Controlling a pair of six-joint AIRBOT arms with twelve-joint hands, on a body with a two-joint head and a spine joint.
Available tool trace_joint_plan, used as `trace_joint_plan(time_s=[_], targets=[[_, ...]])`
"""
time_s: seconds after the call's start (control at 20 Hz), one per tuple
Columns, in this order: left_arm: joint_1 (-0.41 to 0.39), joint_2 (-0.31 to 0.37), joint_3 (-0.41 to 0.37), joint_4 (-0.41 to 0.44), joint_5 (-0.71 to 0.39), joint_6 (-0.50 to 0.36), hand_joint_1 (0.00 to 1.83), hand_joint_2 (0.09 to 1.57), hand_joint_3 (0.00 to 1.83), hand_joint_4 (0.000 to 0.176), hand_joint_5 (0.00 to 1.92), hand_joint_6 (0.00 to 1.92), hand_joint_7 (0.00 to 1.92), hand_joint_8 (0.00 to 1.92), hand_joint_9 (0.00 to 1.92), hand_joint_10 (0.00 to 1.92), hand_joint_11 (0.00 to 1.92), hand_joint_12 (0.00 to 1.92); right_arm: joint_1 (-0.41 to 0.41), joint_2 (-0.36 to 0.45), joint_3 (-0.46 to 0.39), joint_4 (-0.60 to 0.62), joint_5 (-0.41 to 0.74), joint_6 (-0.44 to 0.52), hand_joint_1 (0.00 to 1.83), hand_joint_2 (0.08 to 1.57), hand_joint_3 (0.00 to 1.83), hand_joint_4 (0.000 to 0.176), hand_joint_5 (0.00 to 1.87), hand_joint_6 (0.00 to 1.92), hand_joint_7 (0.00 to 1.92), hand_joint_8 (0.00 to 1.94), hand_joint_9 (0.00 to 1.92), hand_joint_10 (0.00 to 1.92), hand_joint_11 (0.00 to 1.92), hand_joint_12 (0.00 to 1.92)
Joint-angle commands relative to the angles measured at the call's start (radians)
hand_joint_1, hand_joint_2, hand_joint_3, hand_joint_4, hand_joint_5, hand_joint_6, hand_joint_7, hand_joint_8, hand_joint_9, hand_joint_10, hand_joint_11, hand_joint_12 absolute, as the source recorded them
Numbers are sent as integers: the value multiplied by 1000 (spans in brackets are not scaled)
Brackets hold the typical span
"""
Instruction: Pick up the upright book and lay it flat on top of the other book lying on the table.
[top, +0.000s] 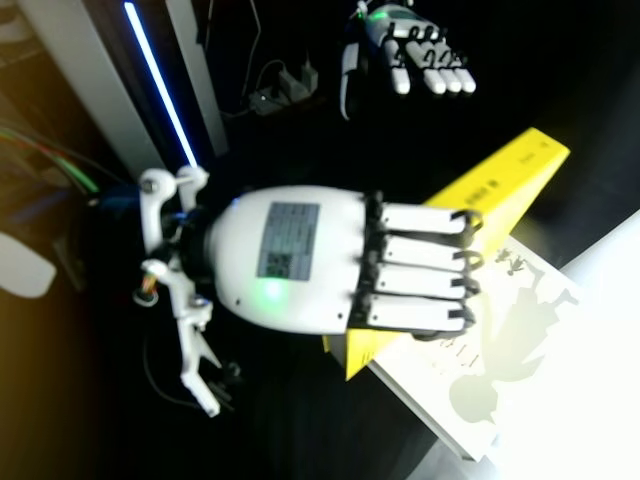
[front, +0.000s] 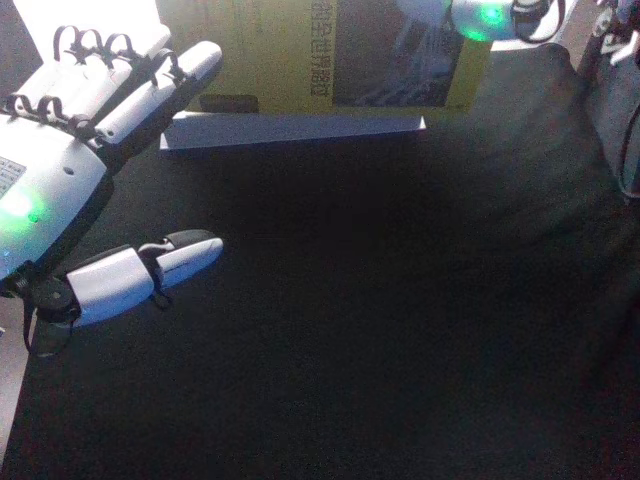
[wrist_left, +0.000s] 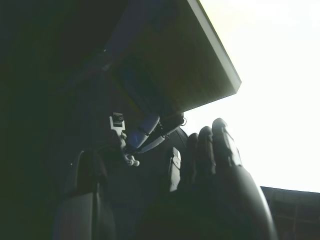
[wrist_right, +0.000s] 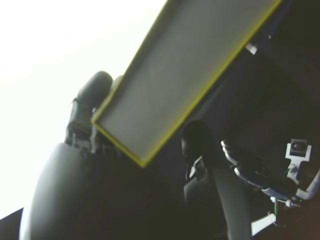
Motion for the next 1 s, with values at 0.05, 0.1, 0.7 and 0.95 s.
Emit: trace_joint_plan(time_s=[0.05, 0.1, 0.7, 0.95], targets=[[-5, 11, -2, 22, -134, -4, 473, 1115, 1, 171, 0, 0, 0, 0, 0, 0, 0, 0, 8, 9, 1, 30, 96, -3, 484, 1405, 36, 0, 0, 1057, 161, 886, 84, 1390, 0, 1921], [-5, 11, -2, 21, -134, -4, 483, 1121, 3, 167, 0, 0, 0, 0, 0, 0, 0, 0, 8, 9, 1, 30, 96, -3, 503, 1388, 29, 0, 0, 953, 125, 814, 43, 1314, 0, 1861], [0, 12, -4, 13, -143, -4, 399, 1145, 5, 163, 0, 0, 0, 0, 0, 0, 0, 0, -51, 4, 18, 54, 95, 33, 1063, 1385, 17, 0, 358, 1815, 536, 1638, 402, 1697, 376, 1921], [1, 12, -4, 12, -143, -4, 416, 1167, 10, 167, 0, 0, 0, 0, 0, 0, 0, 0, -57, 4, 24, 54, 95, 44, 1285, 1041, 607, 0, 614, 1793, 608, 1717, 630, 1780, 613, 1921]])
